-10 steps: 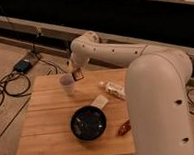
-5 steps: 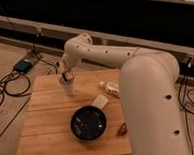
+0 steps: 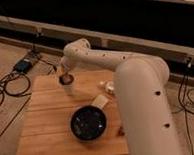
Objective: Place the eraser in the ceramic cup
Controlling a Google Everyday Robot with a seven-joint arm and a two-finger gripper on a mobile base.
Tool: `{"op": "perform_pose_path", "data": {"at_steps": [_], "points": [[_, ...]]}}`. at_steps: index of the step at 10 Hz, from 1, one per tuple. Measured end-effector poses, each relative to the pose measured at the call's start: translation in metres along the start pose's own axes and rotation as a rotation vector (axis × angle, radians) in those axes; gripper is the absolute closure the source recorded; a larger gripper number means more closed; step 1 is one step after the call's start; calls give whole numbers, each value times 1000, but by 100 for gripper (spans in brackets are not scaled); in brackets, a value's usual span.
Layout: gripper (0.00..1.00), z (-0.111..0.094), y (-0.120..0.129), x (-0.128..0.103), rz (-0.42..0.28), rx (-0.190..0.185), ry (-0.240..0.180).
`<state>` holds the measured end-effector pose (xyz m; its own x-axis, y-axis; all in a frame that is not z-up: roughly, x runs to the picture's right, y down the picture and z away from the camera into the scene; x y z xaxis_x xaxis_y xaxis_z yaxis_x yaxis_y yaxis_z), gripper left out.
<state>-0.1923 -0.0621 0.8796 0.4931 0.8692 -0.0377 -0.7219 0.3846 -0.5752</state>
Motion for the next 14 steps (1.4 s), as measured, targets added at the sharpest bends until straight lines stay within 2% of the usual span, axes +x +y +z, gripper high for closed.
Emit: {"op": "perform_pose_path", "data": {"at_steps": [1,2,7,9,14], "points": [[98,3,-2,-1,-7,-3,-5],[90,6,-4,-1,-14,-4,-10],[38,5,-11,1,-31,6,-32],[22,1,-10,4,-31,6,-37],[20,-10,5,13,-41,-23,-38]]}}
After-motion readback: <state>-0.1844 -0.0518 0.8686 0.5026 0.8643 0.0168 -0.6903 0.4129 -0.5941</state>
